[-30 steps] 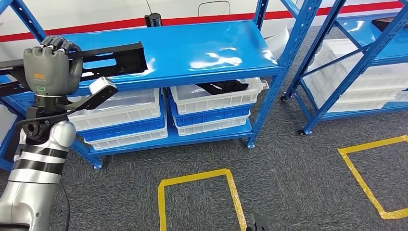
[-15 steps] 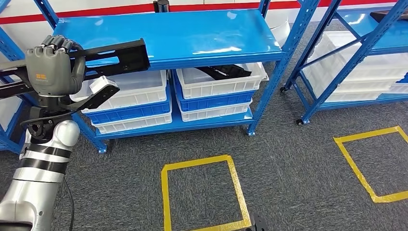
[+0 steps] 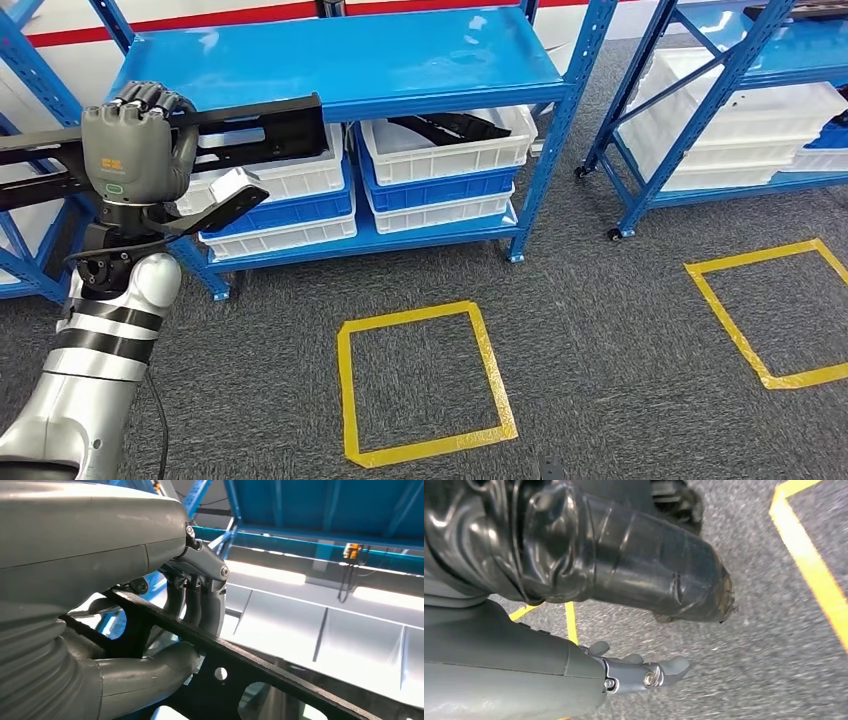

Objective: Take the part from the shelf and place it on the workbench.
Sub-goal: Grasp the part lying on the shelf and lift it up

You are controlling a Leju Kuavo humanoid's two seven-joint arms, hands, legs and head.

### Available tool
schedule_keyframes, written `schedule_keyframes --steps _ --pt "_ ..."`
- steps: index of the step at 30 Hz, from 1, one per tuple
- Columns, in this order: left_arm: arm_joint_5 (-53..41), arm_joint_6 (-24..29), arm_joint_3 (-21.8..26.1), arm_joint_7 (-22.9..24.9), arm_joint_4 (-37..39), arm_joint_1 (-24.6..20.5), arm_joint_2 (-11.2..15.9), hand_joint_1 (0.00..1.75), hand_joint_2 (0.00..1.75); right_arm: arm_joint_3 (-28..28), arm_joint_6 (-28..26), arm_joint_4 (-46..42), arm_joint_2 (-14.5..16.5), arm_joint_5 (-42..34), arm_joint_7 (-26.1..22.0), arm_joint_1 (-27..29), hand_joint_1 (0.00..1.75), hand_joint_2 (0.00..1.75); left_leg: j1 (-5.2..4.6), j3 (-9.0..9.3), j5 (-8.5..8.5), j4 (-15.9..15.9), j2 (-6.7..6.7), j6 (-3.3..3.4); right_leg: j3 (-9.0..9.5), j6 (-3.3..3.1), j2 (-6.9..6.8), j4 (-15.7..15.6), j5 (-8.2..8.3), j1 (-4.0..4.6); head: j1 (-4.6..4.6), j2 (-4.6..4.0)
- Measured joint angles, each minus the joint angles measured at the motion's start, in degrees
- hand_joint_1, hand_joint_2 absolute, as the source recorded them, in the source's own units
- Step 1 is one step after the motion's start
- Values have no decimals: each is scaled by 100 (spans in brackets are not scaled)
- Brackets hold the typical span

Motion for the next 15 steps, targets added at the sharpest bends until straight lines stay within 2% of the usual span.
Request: schedule_keyframes --steps 1,2,3,5,6,7,8,10,11,12,15 --pt "-17 7 -4 1 1 -1 -9 175 175 -17 0 0 1 -1 -28 13 0 0 -6 213 -89 -304 -9 15 -49 41 1 38 34 5 6 0" --pt "-34 15 -8 4 3 -2 -17 175 175 -33 0 0 0 2 -61 26 0 0 -25 325 -191 -498 -19 48 -80 80 5 60 71 17 12 0" --pt "-55 24 -12 8 6 1 -25 175 175 -47 0 1 0 5 -100 41 0 0 -53 354 -206 -569 -26 111 -100 120 8 58 117 25 21 0" --pt "-85 36 -15 17 15 7 -35 175 175 -71 0 2 1 11 -158 74 0 0 -67 259 -107 -586 -12 260 -153 184 14 61 145 15 32 0" --pt "-96 39 -15 20 17 5 -45 175 175 -83 0 3 2 11 -175 89 0 0 -67 199 -40 -604 -4 339 -216 186 19 145 48 9 40 0" --pt "-102 42 -15 22 19 1 -56 175 175 -93 0 3 2 11 -184 101 0 0 -61 126 35 -622 2 408 -307 170 24 329 -131 3 47 0" --pt "-104 44 -14 22 19 -4 -66 175 175 -100 1 3 3 11 -187 105 0 0 -62 51 108 -621 4 452 -421 139 30 630 -380 -1 56 0" --pt "-106 46 -14 24 19 1 -74 175 175 -111 2 3 4 11 -188 101 0 0 -66 -143 255 -618 3 481 -612 126 33 1385 -805 -2 66 0" --pt "-106 46 -14 25 19 7 -74 175 175 -116 2 3 4 11 -188 100 0 0 -68 -230 321 -615 5 481 -651 148 33 1672 -913 -4 66 0" --pt "-107 46 -15 25 19 13 -74 175 175 -121 2 3 4 11 -188 99 0 0 -68 -292 367 -614 7 477 -657 174 33 1842 -958 -4 66 0" --pt "-107 46 -15 25 19 20 -74 175 175 -124 2 3 4 11 -188 101 0 0 -68 -344 408 -613 11 471 -623 208 33 1908 -946 -4 66 0"
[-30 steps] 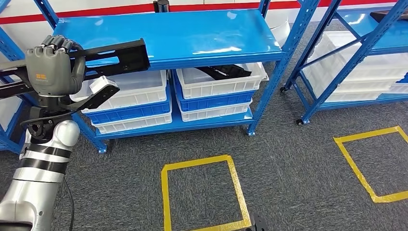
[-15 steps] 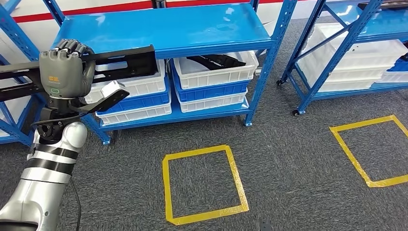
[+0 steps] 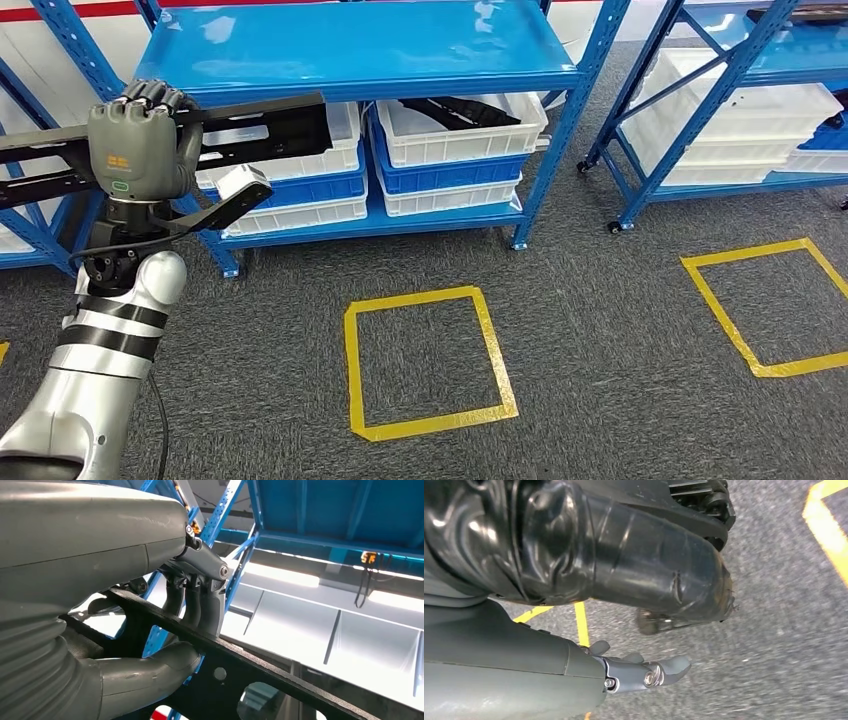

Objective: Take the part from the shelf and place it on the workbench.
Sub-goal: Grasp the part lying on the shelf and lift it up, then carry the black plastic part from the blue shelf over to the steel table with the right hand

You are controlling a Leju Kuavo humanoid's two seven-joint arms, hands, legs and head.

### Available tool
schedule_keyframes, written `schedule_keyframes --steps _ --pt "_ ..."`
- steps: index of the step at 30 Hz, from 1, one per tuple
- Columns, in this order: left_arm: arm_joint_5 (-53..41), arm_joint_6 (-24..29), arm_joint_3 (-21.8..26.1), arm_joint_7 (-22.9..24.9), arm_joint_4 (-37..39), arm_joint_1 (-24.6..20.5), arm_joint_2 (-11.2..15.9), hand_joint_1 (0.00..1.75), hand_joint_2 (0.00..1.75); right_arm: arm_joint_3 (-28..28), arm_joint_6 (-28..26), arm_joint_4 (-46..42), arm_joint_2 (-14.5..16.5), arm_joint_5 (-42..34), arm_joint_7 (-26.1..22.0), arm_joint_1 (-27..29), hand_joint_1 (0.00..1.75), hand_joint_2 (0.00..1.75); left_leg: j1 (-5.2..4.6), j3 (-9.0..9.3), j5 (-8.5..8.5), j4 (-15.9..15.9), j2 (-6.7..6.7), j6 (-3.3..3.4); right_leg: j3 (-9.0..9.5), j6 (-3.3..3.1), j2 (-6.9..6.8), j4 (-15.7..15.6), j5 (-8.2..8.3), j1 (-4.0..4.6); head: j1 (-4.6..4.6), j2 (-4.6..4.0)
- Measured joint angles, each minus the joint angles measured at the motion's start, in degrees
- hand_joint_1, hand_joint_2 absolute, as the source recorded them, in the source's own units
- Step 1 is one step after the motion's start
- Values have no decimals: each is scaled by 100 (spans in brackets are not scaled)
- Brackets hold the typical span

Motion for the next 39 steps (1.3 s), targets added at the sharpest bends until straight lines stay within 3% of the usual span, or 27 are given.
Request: schedule_keyframes --steps 2,3,5,6,7,8,9,10,12,13,14,15,17,19,20,22,24,26,28,29,30,31,33,35,36,38,39 --pt "0 0 0 0 0 3 0 175 175 -2 0 0 0 0 0 0 0 0 1 -32 26 0 2 -5 69 23 0 -52 43 0 1 0" --pt "0 0 -1 0 0 4 0 175 175 -3 0 0 -1 0 0 0 0 0 2 -88 73 0 3 -16 244 51 0 -253 128 0 1 0" --pt "0 14 0 5 -2 8 -2 175 175 -11 0 -3 -8 2 -1 -10 0 0 7 -233 303 -48 3 -114 911 18 6 -1202 213 40 0 0" --pt "1 28 -1 8 -3 11 -5 175 175 -16 0 -5 -11 9 -1 -15 0 0 11 -281 430 -97 1 -177 1181 -32 9 -1635 241 63 4 0" --pt "1 43 1 12 -3 18 -8 175 175 -23 0 -6 -15 19 0 -17 0 0 15 -310 540 -150 -2 -242 1328 -102 9 -1936 243 67 7 0" --pt "3 62 9 17 -3 27 -3 175 175 -33 0 -5 -14 36 4 -15 0 0 20 -330 514 -158 -3 -277 1306 -147 2 -1957 309 50 9 0" --pt "6 76 19 25 -3 39 3 175 175 -41 -1 -5 -14 55 10 -13 0 0 20 -365 383 -91 -3 -300 1276 -197 -8 -1981 377 25 3 0" --pt "18 100 36 33 -3 56 14 175 175 -50 -1 -4 -15 73 21 -11 0 0 21 -423 127 119 -2 -314 1237 -240 -17 -1998 450 5 -4 0" --pt "49 147 80 42 -5 105 36 175 175 -61 -2 -4 -21 97 40 -6 0 0 23 -549 -465 829 -2 -335 1120 -302 -24 -1985 568 15 -10 0" --pt "65 166 108 42 -7 138 49 175 175 -64 -2 -4 -27 103 47 -3 0 0 23 -584 -637 1187 -2 -345 1048 -311 -24 -1975 623 26 -10 0" --pt "72 172 133 42 -7 167 62 175 175 -67 -2 -4 -36 106 51 -3 0 0 23 -551 -669 1389 -3 -351 979 -310 -23 -1963 670 33 -10 0" --pt "75 174 156 42 -11 189 73 175 175 -68 -2 -4 -46 107 56 -2 0 0 23 -422 -602 1385 -3 -352 911 -302 -22 -1949 711 37 -11 0" --pt "78 175 193 42 -33 206 82 175 175 -71 -2 -4 -64 108 70 -3 0 0 24 102 -441 794 -3 -339 798 -272 -23 -1910 778 37 -11 0" --pt "82 177 216 42 -68 207 86 175 175 -74 -2 -4 -76 115 86 -9 0 0 -6 539 -449 153 -13 -296 720 -210 -32 -1876 837 50 -6 0" --pt "86 181 222 41 -82 206 91 175 175 -75 -2 -4 -81 120 92 -10 0 0 -26 612 -497 13 -19 -271 702 -172 -35 -1871 864 54 -6 0" --pt "102 188 234 33 -98 206 100 175 175 -84 -2 -4 -87 136 98 -8 0 0 -60 600 -445 -28 -21 -196 689 -89 -31 -1887 932 56 -3 0" --pt "111 180 242 14 -103 177 102 175 175 -98 -2 -3 -105 152 110 -8 0 0 -47 531 -335 -78 3 -96 600 -54 -14 -1798 841 60 0 0" --pt "110 162 244 -4 -104 127 101 175 175 -111 -2 -3 -119 169 130 -11 0 0 -20 385 -189 -114 22 -17 386 -93 -4 -1321 438 53 7 0" --pt "110 146 246 -11 -105 96 101 175 175 -121 -1 -3 -121 181 146 -12 0 0 -16 204 -55 -113 23 0 175 -109 -3 -571 24 33 13 0" --pt "110 142 246 -13 -104 91 101 175 175 -126 1 -3 -122 184 150 -13 0 0 -15 118 11 -111 24 -7 149 -73 -3 -306 -52 21 14 0" --pt "111 139 246 -17 -104 90 101 175 175 -132 3 -3 -124 186 154 -13 0 0 -11 39 72 -109 26 -20 217 -14 -4 -234 -21 11 14 0" --pt "112 138 247 -23 -103 86 101 175 175 -138 4 -4 -126 189 155 -15 0 0 -4 -36 134 -108 27 -39 391 52 -4 -378 83 1 15 0" --pt "116 138 252 -36 -105 68 102 175 175 -147 4 -4 -133 193 156 -26 0 0 6 -162 249 -105 27 -96 974 121 -3 -1145 244 -9 17 0" --pt "121 139 257 -46 -111 43 104 175 175 -153 3 -4 -137 195 157 -37 0 0 6 -229 374 -125 28 -165 1385 62 20 -1804 231 17 6 0" --pt "122 139 257 -51 -113 32 105 175 175 -158 3 -4 -137 195 158 -39 0 0 7 -240 440 -156 28 -204 1440 15 35 -1943 208 38 4 0" --pt "127 139 255 -58 -108 23 107 175 175 -175 2 -3 -141 195 160 -36 0 0 21 -244 542 -233 19 -287 1365 -92 48 -1987 294 26 8 0" --pt "131 138 255 -60 -104 20 113 175 175 -186 2 -3 -143 195 161 -40 0 0 29 -272 467 -208 14 -319 1338 -156 44 -1996 353 9 6 0"
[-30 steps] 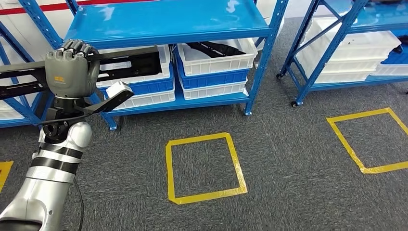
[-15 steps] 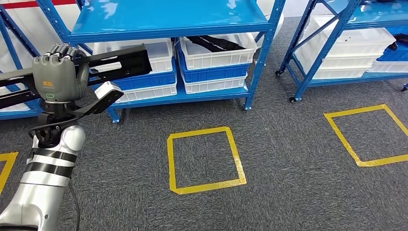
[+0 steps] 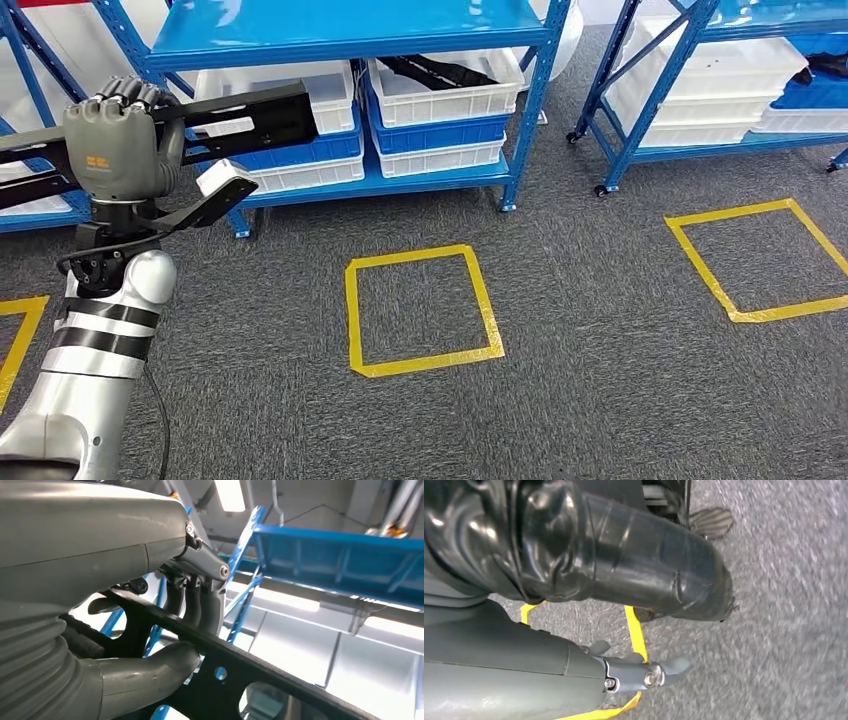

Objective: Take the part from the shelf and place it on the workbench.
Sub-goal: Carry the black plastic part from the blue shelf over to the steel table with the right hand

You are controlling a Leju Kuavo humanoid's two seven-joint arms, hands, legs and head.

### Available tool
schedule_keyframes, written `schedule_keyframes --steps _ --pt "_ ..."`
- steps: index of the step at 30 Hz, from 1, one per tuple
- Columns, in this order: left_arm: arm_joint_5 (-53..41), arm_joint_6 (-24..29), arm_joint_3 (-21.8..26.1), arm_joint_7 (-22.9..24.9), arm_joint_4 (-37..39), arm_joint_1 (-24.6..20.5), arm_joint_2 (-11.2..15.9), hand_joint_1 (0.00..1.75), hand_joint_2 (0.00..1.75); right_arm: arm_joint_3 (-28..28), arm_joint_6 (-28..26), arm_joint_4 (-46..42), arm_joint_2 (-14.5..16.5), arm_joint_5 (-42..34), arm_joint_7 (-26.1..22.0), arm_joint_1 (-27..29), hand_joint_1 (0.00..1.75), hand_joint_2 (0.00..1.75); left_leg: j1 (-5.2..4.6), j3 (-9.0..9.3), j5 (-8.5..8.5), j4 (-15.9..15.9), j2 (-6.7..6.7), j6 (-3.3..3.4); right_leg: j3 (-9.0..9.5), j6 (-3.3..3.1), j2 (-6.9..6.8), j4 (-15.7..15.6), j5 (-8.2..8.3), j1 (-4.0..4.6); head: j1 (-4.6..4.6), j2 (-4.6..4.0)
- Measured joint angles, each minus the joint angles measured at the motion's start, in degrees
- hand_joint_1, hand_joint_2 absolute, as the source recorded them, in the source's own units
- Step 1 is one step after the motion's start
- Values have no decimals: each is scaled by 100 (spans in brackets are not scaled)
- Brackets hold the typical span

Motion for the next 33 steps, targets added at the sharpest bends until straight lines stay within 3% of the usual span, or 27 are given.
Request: schedule_keyframes --steps 2,4,5,6,7,8,10,12,14,15,17,19,20,21,22,24,26,27,29,30,31,33 --pt "7 -1 3 -2 8 -3 11 175 175 -17 1 -1 -1 0 1 -4 0 0 10 -115 -484 386 -4 -30 -77 -115 -15 -19 138 -36 -12 0" --pt "17 0 2 -4 9 -3 14 175 175 -25 2 -1 3 0 1 -2 0 0 8 -257 -1045 1161 -8 -50 -213 -169 -23 -9 255 -11 -18 0" --pt "25 0 2 -5 13 -2 14 175 175 -28 2 -1 5 0 1 -1 0 0 8 -280 -1161 1494 -9 -60 -285 -174 -25 2 309 1 -18 0" --pt "32 0 1 -6 16 -2 14 175 175 -31 2 -1 6 0 1 -1 0 0 8 -227 -1148 1669 -10 -65 -360 -169 -27 17 358 8 -18 0" --pt "37 -1 -1 -6 20 -4 14 175 175 -34 2 -1 7 0 1 -2 0 0 9 -69 -1041 1623 -10 -64 -434 -158 -27 37 401 10 -18 0" --pt "40 -2 -2 -6 21 -10 14 175 175 -37 2 -1 8 0 1 -2 0 0 11 187 -912 1372 -10 -57 -499 -140 -27 64 436 9 -19 0" --pt "40 -5 -5 -7 11 -35 13 175 175 -43 2 -1 12 0 1 -4 0 0 -2 744 -897 634 -22 -34 -609 -81 -27 121 493 19 -16 0" --pt "40 -10 -9 -8 -7 -58 11 175 175 -47 2 -2 19 0 -1 -8 0 0 -41 976 -1011 225 -39 11 -668 0 -32 141 568 32 -13 0" --pt "40 -16 -12 -8 -16 -70 8 175 175 -52 2 -1 24 0 0 -5 0 0 -61 940 -947 168 -32 103 -701 81 -35 129 638 30 -12 0" --pt "40 -21 -15 -10 -16 -81 4 175 175 -55 2 0 24 1 0 -3 0 0 -57 898 -891 152 -18 164 -750 101 -34 168 590 27 -11 0" --pt "35 -38 -20 -14 -17 -100 -3 175 175 -61 2 1 27 2 -2 -5 0 0 -34 769 -754 120 10 274 -917 83 -34 513 255 20 4 0" --pt "17 -66 -26 -17 -19 -112 -5 175 175 -65 2 1 31 2 -6 -17 0 0 -36 583 -611 122 17 312 -1128 56 -34 1231 -213 -1 16 0" --pt "6 -79 -31 -17 -19 -112 -6 175 175 -66 2 1 32 2 -8 -27 0 0 -34 481 -536 123 18 308 -1190 81 -34 1574 -346 -10 14 0" --pt "-5 -88 -38 -17 -19 -112 -7 175 175 -67 2 0 32 2 -9 -40 0 0 -31 380 -459 124 19 297 -1182 136 -35 1778 -363 -17 15 0" --pt "-14 -92 -44 -16 -19 -111 -7 175 175 -68 2 -1 32 2 -9 -54 0 0 -25 282 -383 125 21 281 -1084 208 -35 1801 -281 -23 16 0" --pt "-18 -95 -48 -10 -22 -112 -8 175 175 -69 2 -4 29 1 -13 -82 0 0 -10 110 -235 128 24 232 -597 312 -35 1269 -62 -37 17 0" --pt "-19 -95 -48 -2 -46 -116 -6 175 175 -70 2 -9 30 1 -16 -115 0 0 -13 -9 -86 116 27 161 -26 258 -26 436 -133 -17 9 0" --pt "-23 -95 -49 2 -57 -124 -6 175 175 -71 2 -11 32 1 -19 -126 0 0 -14 -35 -9 93 30 123 108 201 -12 172 -206 -3 3 0" --pt "-49 -103 -56 16 -64 -135 -7 175 175 -72 5 -13 34 0 -25 -131 0 0 -9 -47 147 -1 31 42 74 81 14 45 -189 17 -12 0" --pt "-62 -109 -58 26 -62 -138 -5 175 175 -74 9 -13 38 0 -28 -131 0 0 0 -67 132 -10 27 8 40 31 15 34 -129 -1 -11 0" --pt "-74 -115 -60 37 -61 -137 -2 175 175 -75 17 -13 40 0 -30 -132 0 0 4 -101 1 60 21 -18 6 -30 9 32 -58 -17 -17 0" --pt "-82 -122 -61 49 -58 -138 4 175 175 -79 36 -13 50 0 -33 -133 0 0 11 -243 -573 597 11 -48 -88 -123 -4 30 85 -42 -30 0"
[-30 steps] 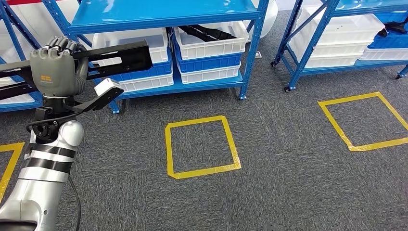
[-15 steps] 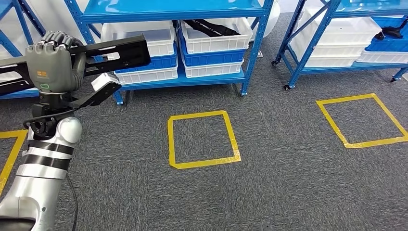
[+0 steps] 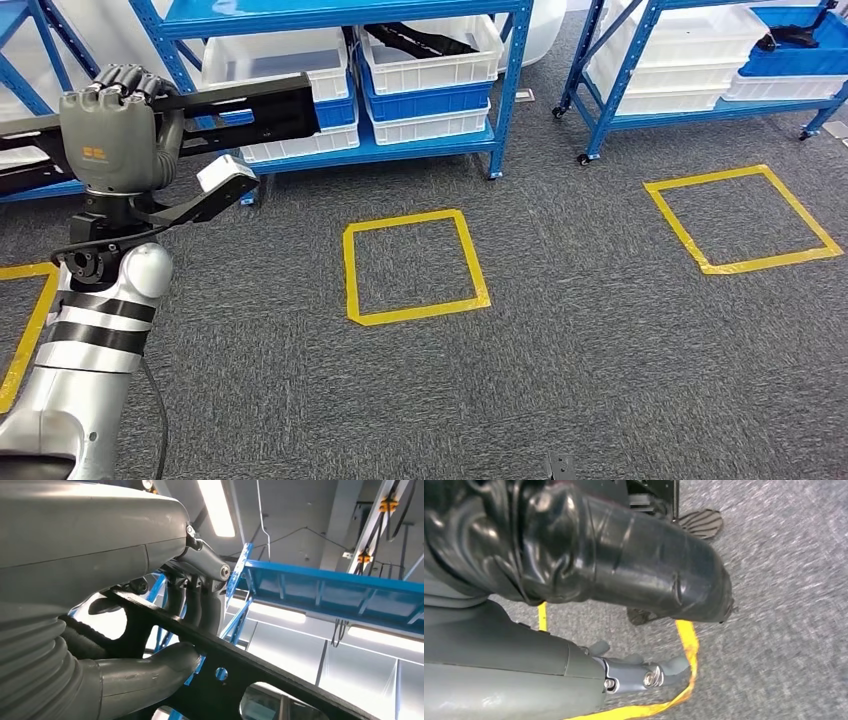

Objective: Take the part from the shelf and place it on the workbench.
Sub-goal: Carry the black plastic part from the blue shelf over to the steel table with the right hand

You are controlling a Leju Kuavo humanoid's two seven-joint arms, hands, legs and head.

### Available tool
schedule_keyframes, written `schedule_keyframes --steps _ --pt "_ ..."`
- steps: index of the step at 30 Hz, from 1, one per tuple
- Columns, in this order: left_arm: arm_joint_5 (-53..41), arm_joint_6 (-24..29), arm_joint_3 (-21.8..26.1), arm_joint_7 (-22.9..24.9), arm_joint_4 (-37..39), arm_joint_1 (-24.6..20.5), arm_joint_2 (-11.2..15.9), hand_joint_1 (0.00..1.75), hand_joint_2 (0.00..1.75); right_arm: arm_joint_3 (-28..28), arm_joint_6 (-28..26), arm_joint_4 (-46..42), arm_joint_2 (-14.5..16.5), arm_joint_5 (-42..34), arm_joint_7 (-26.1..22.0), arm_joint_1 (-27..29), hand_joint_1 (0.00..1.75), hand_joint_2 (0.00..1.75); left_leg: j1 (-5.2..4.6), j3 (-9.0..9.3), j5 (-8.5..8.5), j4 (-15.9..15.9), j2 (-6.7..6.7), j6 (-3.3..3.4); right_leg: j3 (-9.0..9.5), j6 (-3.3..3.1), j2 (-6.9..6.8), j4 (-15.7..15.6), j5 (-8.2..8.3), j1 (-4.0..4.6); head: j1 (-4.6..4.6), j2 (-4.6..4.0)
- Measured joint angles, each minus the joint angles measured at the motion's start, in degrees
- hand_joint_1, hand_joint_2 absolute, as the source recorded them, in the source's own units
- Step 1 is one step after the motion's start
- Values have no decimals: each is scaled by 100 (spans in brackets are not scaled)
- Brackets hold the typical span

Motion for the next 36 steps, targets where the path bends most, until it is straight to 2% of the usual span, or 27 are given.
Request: schedule_keyframes --steps 1,2,3,4,6,8,10,12,13,15,17,18,19,20,21,22,24,25,27,28,29,30,32,33,34,35,36 --pt "-3 -2 -1 3 0 0 1 175 175 -2 8 0 3 0 -1 1 0 0 -2 -78 -293 407 -2 -12 -73 -30 -1 4 66 14 -4 0" --pt "-4 -2 -1 5 1 0 1 175 175 -3 13 0 5 0 -1 1 0 0 -3 -133 -480 792 -4 -22 -149 -43 -2 7 127 27 -5 0" --pt "-5 -3 -2 8 1 1 1 175 175 -6 16 0 5 0 -2 1 0 0 -3 -128 -539 1057 -5 -26 -228 -48 -2 12 186 39 -4 0" --pt "-5 -3 -4 9 2 1 1 175 175 -10 17 0 5 0 -2 1 0 0 -3 -27 -479 1128 -4 -23 -306 -43 -2 18 243 47 -4 0" --pt "-7 -3 -9 10 1 -7 1 175 175 -21 21 0 8 0 -2 0 0 0 -2 472 -276 677 -7 -1 -449 -8 -1 43 342 51 -4 0" --pt "-8 -3 -18 10 -4 -32 -3 175 175 -29 26 -3 14 0 -3 -2 0 0 -21 1036 -330 -72 -27 28 -556 55 2 73 426 69 0 0" --pt "-13 -5 -27 10 -10 -53 -8 175 175 -34 32 -7 21 0 -9 -6 0 0 -64 1224 -440 -431 -47 83 -613 128 0 70 518 82 5 0" --pt "-17 -11 -31 11 -10 -64 -16 175 175 -44 39 -5 24 0 -16 -4 0 0 -83 1146 -345 -481 -30 197 -672 198 2 67 574 81 5 0" --pt "-17 -16 -33 14 -9 -74 -22 175 175 -51 41 -5 22 1 -18 -2 0 0 -80 1086 -275 -493 -15 262 -739 206 2 133 496 77 12 0" --pt "-6 -23 -34 23 -7 -96 -33 175 175 -68 43 -4 22 5 -21 -3 0 0 -63 923 -118 -514 6 358 -939 168 -2 583 72 61 26 0" --pt "8 -26 -34 32 -6 -100 -38 175 175 -78 43 -4 24 9 -24 -7 0 0 -62 721 37 -512 7 385 -1134 160 -4 1337 -378 46 38 0" --pt "11 -26 -35 33 -5 -95 -39 175 175 -80 41 -4 24 10 -25 -9 0 0 -62 618 117 -511 8 378 -1160 202 -4 1634 -460 38 38 0" --pt "12 -25 -36 34 -5 -89 -40 175 175 -82 40 -4 22 11 -25 -11 0 0 -60 515 196 -509 10 366 -1104 269 -4 1773 -431 32 38 0" --pt "13 -25 -38 34 -4 -83 -40 175 175 -83 38 -5 19 11 -26 -12 0 0 -56 417 275 -509 13 350 -950 340 -5 1712 -320 26 40 0" --pt "15 -25 -39 34 -4 -81 -40 175 175 -84 37 -6 16 11 -26 -16 0 0 -51 326 353 -508 14 329 -702 392 -6 1463 -202 21 40 0" --pt "16 -25 -40 35 -7 -81 -40 175 175 -85 37 -8 15 11 -26 -26 0 0 -52 247 427 -504 13 300 -364 399 -6 1055 -175 21 43 0" --pt "19 -25 -37 38 -14 -86 -38 175 175 -85 37 -14 11 12 -27 -49 0 0 -58 157 577 -518 21 231 174 311 10 264 -294 45 29 0" --pt "19 -25 -38 40 -17 -89 -38 175 175 -85 37 -16 10 13 -27 -58 0 0 -58 147 655 -554 27 191 290 250 20 42 -359 64 23 0" --pt "20 -25 -44 41 -16 -89 -40 175 175 -86 37 -17 8 13 -28 -59 0 0 -38 153 794 -663 32 109 223 145 28 -42 -281 61 16 0" --pt "20 -26 -45 41 -14 -87 -38 175 175 -87 37 -17 9 13 -28 -59 0 0 -26 129 741 -662 26 77 189 91 21 -50 -212 46 13 0" --pt "20 -26 -44 41 -11 -84 -34 175 175 -87 37 -17 10 13 -28 -58 0 0 -19 85 550 -545 20 51 145 37 11 -65 -130 24 7 0" --pt "20 -27 -42 41 -8 -81 -30 175 175 -88 37 -17 13 13 -28 -55 0 0 -12 14 246 -288 12 31 91 -3 2 -74 -45 4 -1 0" --pt "20 -27 -39 42 -5 -78 -25 175 175 -89 37 -17 16 13 -28 -52 0 0 -12 -146 -380 526 2 -8 -60 -47 -5 -62 104 16 -8 0" --pt "20 -27 -40 42 -3 -72 -25 175 175 -89 37 -17 16 13 -28 -50 0 0 -12 -184 -516 899 -1 -23 -145 -47 -6 -53 168 21 -8 0" --pt "20 -27 -40 43 -2 -65 -25 175 175 -89 37 -17 16 13 -28 -47 0 0 -10 -150 -520 1122 -1 -31 -230 -39 -7 -40 225 23 -8 0" --pt "20 -27 -40 43 -1 -58 -25 175 175 -89 37 -17 17 13 -28 -45 0 0 -7 -20 -431 1147 -1 -35 -312 -26 -7 -23 277 22 -8 0" --pt "20 -27 -41 43 -1 -56 -25 175 175 -89 37 -17 19 13 -28 -42 0 0 0 233 -314 936 -1 -35 -388 -5 -7 0 321 17 -9 0"
